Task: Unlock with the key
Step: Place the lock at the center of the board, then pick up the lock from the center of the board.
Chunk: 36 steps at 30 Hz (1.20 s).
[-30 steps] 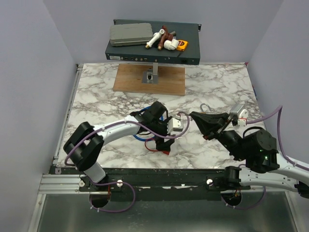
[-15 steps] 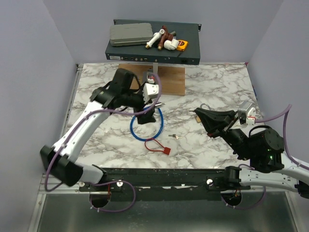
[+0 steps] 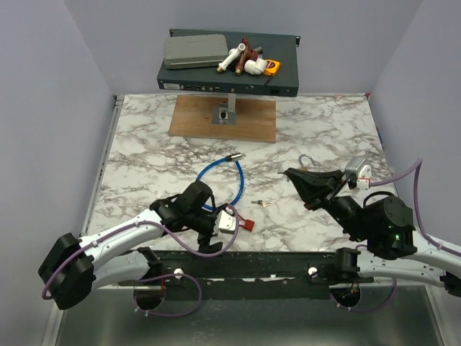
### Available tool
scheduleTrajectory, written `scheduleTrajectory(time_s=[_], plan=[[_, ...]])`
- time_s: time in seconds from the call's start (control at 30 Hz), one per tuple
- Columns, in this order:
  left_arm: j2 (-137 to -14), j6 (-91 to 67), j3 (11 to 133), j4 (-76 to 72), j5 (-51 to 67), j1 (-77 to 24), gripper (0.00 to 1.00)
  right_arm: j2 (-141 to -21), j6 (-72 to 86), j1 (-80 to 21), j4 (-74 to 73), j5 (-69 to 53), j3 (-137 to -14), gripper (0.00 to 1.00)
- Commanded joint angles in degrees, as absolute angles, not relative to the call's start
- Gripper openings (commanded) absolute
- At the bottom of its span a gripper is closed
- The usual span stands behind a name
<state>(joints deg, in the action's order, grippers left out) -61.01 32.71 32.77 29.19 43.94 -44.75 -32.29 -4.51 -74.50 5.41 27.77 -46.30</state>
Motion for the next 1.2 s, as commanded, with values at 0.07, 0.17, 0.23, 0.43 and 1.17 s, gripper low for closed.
scheduleTrajectory(time_s=[0.07,0.17,0.23,0.43,1.17], plan=[[-69.75,30.78,36.97,7.82,42.96,-48.27,0.98,-30.93,-3.01,-74.25,6.8,27.83,-45.08,0.01],[-70.28,28.33,33.24,-3.52,41.89,-48.62,0.98,-29.38,-2.06,-74.27,5.18,27.94,-45.37,0.01],[-71.61,27.99,32.6,-5.41,42.78,-49.08,0.98,-28.32,-1.94,-74.22,4.79,28.28,-44.97,0.01],[-75.16,30.73,29.35,-12.05,43.33,-49.83,0.96,-26.65,-1.81,-74.26,3.44,28.56,-45.02,0.01],[-89.55,37.87,32.78,-15.76,41.82,-47.68,0.73,-26.89,-1.77,-74.21,1.41,29.26,-47.99,0.01]])
